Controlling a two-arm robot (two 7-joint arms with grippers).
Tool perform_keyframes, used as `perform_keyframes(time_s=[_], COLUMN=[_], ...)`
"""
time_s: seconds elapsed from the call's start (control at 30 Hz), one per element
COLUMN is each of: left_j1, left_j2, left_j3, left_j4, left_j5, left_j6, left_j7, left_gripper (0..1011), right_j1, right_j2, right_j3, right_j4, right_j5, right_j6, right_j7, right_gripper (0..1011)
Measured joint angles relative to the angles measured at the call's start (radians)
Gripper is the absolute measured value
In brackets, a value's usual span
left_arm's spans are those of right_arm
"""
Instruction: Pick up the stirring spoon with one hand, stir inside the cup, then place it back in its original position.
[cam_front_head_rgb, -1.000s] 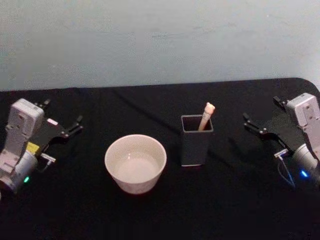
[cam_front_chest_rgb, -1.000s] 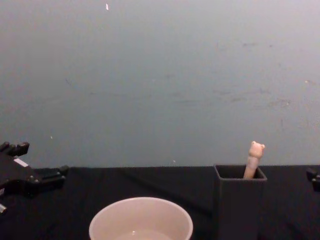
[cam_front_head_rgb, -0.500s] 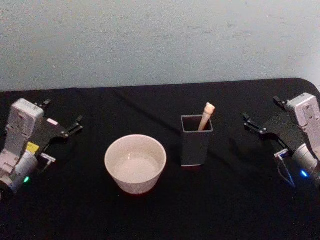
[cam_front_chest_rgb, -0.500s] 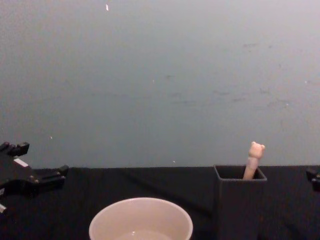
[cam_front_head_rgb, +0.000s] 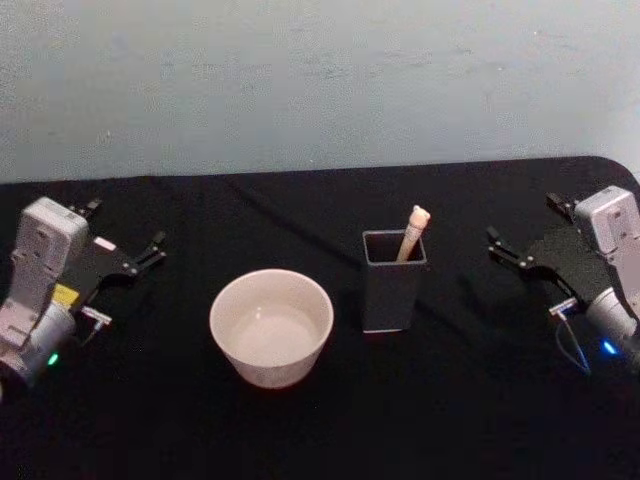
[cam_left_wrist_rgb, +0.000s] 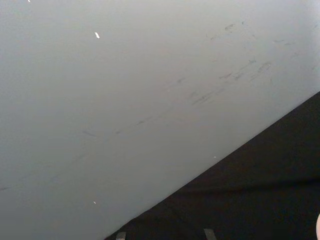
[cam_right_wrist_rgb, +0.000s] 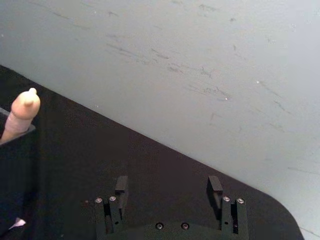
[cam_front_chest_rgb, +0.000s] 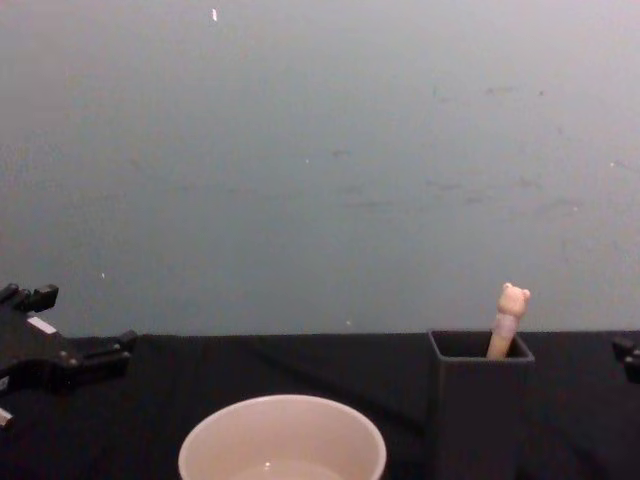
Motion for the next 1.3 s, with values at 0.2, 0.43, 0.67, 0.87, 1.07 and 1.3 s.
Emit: perform_keyframes(time_s=[0.2,0.43,0.67,0.87,1.07,1.3], left_j1=[0.000,0.000,0.000,0.000,0.000,0.000], left_j2=[0.000,0.000,0.000,0.000,0.000,0.000], left_j3=[0.000,0.000,0.000,0.000,0.000,0.000], left_j4=[0.000,0.000,0.000,0.000,0.000,0.000], left_j5=[0.000,0.000,0.000,0.000,0.000,0.000], left_j6=[0.000,0.000,0.000,0.000,0.000,0.000], left_j7=[0.000,0.000,0.000,0.000,0.000,0.000], left_gripper=[1001,1001,1001,1001,1001,1001], right_j1=[-0.020,-0.049,-0.071,-0.065,-0.028,0.038], right_j2=[0.002,0.014,0.023,0.015,-0.018,-0.076], right_j3=[0.029,0.068,0.094,0.095,0.080,0.062], right_j4=[-0.024,-0.077,-0.112,-0.106,-0.066,0.007], right_j5=[0.050,0.178,0.328,0.385,0.393,0.361], right_j6=[-0.021,-0.022,0.020,0.054,0.082,0.089], right_j7=[0.068,0.209,0.392,0.487,0.533,0.551], right_gripper=[1002,1002,1002,1002,1002,1002])
